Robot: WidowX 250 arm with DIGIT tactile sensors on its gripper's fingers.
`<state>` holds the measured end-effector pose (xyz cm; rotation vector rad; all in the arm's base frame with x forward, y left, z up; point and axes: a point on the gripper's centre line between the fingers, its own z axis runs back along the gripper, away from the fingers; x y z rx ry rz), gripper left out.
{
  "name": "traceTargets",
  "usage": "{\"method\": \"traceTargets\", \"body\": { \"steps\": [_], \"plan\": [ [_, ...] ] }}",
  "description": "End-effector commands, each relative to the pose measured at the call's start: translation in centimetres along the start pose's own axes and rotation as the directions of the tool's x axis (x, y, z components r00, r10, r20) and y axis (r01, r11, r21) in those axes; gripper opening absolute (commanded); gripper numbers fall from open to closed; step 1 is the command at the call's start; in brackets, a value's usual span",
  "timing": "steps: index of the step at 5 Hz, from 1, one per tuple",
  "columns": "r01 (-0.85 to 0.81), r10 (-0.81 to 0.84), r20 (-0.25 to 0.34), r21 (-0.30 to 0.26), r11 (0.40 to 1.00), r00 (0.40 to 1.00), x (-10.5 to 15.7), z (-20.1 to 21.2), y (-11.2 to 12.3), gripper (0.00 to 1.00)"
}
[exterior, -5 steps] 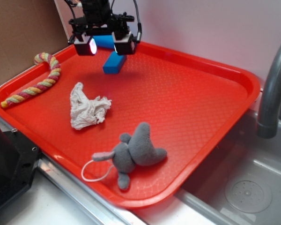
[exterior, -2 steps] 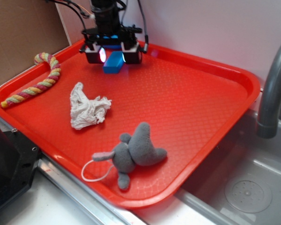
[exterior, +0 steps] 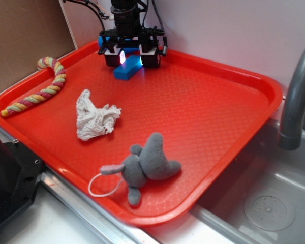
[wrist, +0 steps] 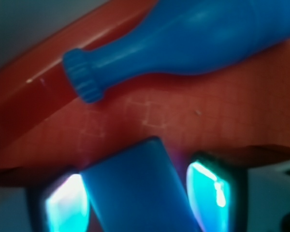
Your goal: Grab the blue block.
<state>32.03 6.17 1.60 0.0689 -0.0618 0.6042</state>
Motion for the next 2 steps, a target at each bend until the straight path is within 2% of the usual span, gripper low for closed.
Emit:
{"method": "traceTargets", "body": {
  "steps": [1,2],
  "plan": [
    [0.122,-0.12,0.045,-0.052,0.991,0.992,-1.4,8.4,2.3,0.0],
    [0.224,-0.214,0.109,-0.081,0.971,0.971,-3.4,13.5,2.3,0.0]
  ]
}}
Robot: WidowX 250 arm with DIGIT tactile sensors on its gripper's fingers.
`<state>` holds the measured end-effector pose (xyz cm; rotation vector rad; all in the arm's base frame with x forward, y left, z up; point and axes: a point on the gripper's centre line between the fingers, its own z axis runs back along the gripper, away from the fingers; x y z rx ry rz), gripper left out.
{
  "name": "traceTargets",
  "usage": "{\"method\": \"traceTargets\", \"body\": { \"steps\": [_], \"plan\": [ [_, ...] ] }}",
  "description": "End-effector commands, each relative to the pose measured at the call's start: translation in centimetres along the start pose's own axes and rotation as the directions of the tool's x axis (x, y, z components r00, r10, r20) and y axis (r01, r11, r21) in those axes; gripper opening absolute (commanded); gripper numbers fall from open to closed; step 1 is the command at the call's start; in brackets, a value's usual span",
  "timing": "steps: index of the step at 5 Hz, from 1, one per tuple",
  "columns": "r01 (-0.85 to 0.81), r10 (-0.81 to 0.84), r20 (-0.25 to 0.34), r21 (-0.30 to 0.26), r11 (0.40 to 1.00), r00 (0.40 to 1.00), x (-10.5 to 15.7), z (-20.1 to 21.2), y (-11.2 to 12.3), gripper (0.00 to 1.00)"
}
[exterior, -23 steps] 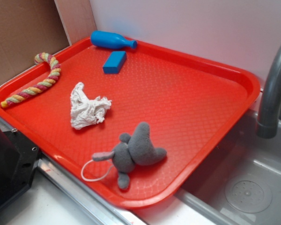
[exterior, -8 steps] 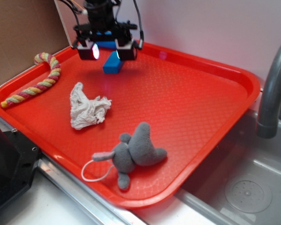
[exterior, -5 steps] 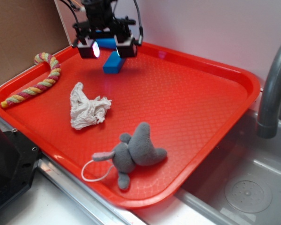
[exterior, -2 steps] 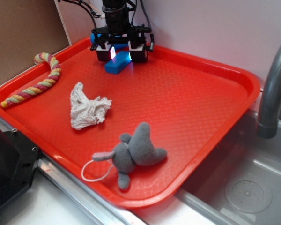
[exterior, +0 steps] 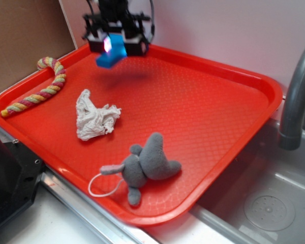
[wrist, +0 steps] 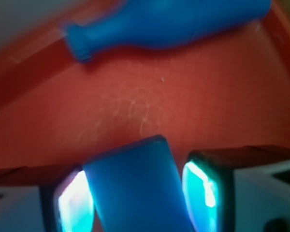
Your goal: Grab the blue block.
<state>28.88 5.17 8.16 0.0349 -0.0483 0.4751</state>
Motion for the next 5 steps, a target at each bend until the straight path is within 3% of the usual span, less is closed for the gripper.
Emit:
{"method": "traceTargets", "body": {
  "steps": [1,2,4,5],
  "plan": [
    [0.22,-0.205,0.15,-0.093,0.971,0.967,-2.4,11.9,-0.6,0.0],
    [0.283,-0.27,0.133,-0.091,0.955,0.954,-4.5,17.0,-1.6,0.0],
    [0.368,-0.351,0.148,-0.113,0.923,0.925,-8.2,19.5,-2.0,0.0],
    [0.393,-0.382,0.118,-0.095,0.915,0.917,-8.7,18.8,-2.3,0.0]
  ]
}}
